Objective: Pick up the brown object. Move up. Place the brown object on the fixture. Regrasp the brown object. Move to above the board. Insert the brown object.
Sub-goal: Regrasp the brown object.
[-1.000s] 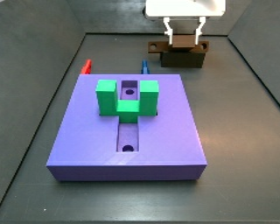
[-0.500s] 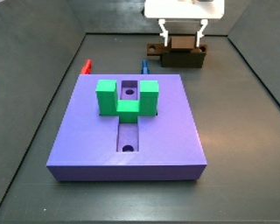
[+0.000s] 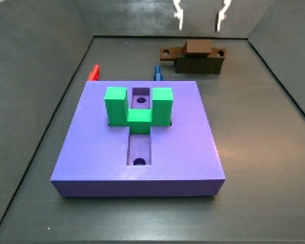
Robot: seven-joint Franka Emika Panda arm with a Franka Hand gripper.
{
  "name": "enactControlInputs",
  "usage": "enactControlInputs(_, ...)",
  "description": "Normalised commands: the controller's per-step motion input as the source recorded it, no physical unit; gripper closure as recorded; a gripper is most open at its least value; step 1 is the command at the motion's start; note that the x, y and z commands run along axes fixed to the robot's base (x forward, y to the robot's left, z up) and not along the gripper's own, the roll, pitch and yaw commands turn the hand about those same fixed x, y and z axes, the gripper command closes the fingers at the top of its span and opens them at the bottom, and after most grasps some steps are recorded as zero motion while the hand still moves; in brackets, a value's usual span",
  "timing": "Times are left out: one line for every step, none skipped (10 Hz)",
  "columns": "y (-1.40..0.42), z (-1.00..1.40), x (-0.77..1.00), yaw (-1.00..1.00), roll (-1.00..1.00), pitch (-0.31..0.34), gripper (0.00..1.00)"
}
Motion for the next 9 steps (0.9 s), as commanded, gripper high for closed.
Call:
enactControlInputs(-0.02,0.54,0.00,0.00,0.54,-0.146,0.00)
enactControlInputs(-0.11,0.30,0.00,0.00,0.95,-0.131,0.00)
enactControlInputs(-0.15,0.15,0.09,0.00,1.00,-0.066,0.00)
enactControlInputs(-0.15,0.03,0.08,0.02,1.00,-0.009,0.00)
enactControlInputs(-0.13,0.00,0.10,0.03,1.00,0.000,0.00)
enactControlInputs(-0.09,-0.05,0.14,0.04,1.00,0.000,0.00)
enactControlInputs(-0.09,-0.05,0.15,0.05,1.00,0.000,0.00)
enactControlInputs(-0.07,-0.04,0.13,0.06,1.00,0.000,0.00)
enactControlInputs(-0.06,-0.03,0.11,0.07,1.00,0.000,0.00)
